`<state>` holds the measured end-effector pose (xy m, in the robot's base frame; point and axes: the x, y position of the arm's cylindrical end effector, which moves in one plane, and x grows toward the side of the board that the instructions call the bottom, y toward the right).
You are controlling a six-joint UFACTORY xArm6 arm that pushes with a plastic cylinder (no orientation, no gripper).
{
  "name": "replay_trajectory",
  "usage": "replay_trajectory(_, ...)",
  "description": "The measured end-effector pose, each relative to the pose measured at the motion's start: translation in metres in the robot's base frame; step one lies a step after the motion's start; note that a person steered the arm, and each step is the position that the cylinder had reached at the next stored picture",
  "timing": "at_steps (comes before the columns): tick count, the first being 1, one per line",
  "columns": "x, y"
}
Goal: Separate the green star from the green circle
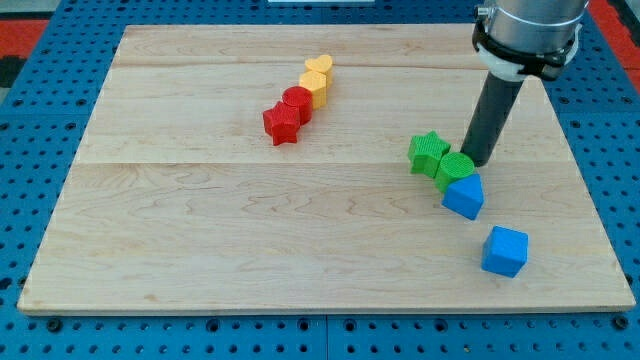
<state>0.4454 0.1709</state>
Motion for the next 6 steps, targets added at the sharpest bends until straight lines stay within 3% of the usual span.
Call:
replay_trajectory(2,0.011,0.014)
replay_trajectory(3,-0.023,0.001)
replay_trajectory(6,-0.029,-0.155)
